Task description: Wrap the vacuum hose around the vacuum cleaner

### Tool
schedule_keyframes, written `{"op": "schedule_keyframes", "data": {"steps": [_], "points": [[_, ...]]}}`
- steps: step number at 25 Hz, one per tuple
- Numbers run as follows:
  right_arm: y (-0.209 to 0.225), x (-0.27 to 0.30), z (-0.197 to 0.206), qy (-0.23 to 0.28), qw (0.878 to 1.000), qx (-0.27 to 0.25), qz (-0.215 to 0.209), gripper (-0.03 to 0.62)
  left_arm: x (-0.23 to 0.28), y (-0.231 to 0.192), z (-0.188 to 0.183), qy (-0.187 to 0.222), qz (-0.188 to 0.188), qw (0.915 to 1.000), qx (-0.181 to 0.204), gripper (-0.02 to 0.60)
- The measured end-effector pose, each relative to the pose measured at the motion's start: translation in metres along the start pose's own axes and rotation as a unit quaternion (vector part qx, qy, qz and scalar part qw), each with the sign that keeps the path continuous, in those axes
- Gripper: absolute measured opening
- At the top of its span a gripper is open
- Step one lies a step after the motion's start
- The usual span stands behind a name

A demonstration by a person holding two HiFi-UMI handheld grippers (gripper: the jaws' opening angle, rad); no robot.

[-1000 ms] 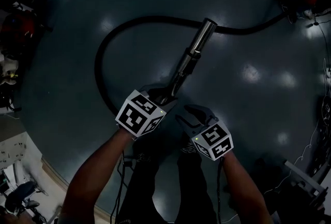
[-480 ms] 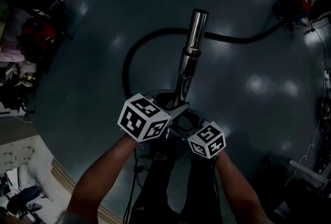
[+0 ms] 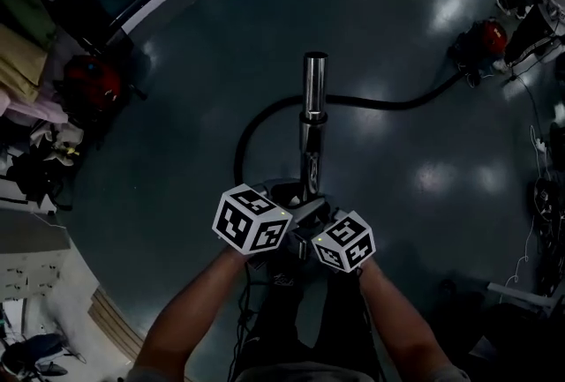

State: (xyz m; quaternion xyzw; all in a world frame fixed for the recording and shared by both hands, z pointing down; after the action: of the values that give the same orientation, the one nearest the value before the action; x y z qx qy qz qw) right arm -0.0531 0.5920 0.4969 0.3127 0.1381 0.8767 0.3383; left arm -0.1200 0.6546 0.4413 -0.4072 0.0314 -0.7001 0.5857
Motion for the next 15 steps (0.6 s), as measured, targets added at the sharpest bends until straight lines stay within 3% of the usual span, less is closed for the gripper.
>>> {"op": "schedule_keyframes", "data": {"steps": [4,9,11,12,15], "points": [[-0.023,-0.001,-0.026,-0.013,1.0,-0.023,0.003,0.253,-0.035,0.021,-0.013,0.014,0.008,0.9999,0.003,0.176],[-0.056,-0.005,-0.051,-0.012,0.999,-0.038,-0.024,0.242,-0.071,0.04,-0.023,0.028,0.002,0.9996,0.0,0.176],[-0.074,-0.006,-0.058,-0.012,0.999,-0.045,-0.029,0.12,-0.086,0.047,-0.023,0.036,-0.003,0.9994,0.002,0.176],[-0.082,-0.008,-0.061,-0.01,0.999,-0.042,-0.031,0.093,-0.094,0.051,-0.024,0.041,-0.006,0.9991,0.003,0.176],[-0.098,-0.014,-0.069,-0.012,0.999,-0.035,-0.038,0.077,-0.111,0.062,-0.023,0.058,-0.008,0.9983,0.003,0.177]]}}
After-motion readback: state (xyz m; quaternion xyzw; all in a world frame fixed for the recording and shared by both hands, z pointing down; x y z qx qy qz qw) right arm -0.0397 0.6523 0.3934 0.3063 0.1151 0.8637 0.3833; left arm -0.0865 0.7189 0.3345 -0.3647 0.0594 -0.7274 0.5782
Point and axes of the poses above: the fingertips, and each gripper's own axes: x forward along the fingers, y to its right, z out of its underside, the point moved 9 cm from there along -x, backward along the fingers, and after that the axes turned 5 degrees about -z, right-handed, at the moved point
